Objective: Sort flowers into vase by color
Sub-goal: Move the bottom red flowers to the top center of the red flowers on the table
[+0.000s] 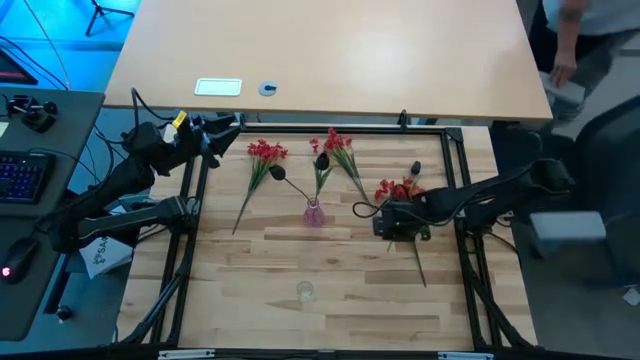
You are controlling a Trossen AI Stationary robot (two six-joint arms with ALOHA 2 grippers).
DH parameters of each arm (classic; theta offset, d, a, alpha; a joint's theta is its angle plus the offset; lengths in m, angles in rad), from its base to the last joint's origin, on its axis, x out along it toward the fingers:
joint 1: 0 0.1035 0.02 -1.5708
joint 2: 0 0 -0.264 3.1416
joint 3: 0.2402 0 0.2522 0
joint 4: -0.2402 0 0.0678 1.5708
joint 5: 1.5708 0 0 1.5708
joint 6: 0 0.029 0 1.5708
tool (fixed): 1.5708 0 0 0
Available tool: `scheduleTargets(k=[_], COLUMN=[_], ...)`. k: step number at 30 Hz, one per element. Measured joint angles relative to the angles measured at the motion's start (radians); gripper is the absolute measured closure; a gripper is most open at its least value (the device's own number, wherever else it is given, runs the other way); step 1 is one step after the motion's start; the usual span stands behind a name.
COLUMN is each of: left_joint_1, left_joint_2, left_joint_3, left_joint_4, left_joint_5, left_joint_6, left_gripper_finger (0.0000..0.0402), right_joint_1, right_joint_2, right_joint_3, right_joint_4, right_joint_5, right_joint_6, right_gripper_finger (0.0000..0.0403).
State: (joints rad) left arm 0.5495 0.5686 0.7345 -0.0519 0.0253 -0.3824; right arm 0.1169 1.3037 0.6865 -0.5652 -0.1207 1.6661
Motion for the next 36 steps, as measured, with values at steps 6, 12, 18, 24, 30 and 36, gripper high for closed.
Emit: scheduleTargets(k=[6, 12, 18, 24, 30, 36], left_joint_1=[0.000, 0.000, 0.000, 0.000, 0.000, 0.000], left_joint_2=[0.000, 0.000, 0.000, 0.001, 0.001, 0.001], left_joint_3=[0.000, 0.000, 0.000, 0.000, 0.000, 0.000], left_joint_4=[-0.003, -0.003, -0.003, -0.003, -0.003, -0.003], left_joint_5=[0.000, -0.001, -0.004, -0.007, -0.008, -0.008], left_joint_6=[-0.008, -0.017, -0.053, -0.094, -0.138, -0.150], left_gripper_finger=[0.0131, 0.0131, 0.0131, 0.0131, 0.0131, 0.0131], right_joint_1=[0.001, 0.013, 0.015, 0.012, 0.012, 0.008], right_joint_2=[-0.103, -0.173, -0.150, -0.100, -0.074, -0.075], right_joint_3=[0.000, 0.000, -0.040, -0.124, -0.186, -0.190], right_joint_4=[-0.196, -0.383, -0.313, -0.223, -0.162, -0.133], right_joint_5=[-0.048, -0.041, -0.013, 0.004, 0.028, 0.064], right_joint_6=[-0.049, -0.094, -0.254, -0.254, -0.235, -0.258], right_gripper_finger=[0.0260, 0.0260, 0.0260, 0.0260, 0.0260, 0.0262])
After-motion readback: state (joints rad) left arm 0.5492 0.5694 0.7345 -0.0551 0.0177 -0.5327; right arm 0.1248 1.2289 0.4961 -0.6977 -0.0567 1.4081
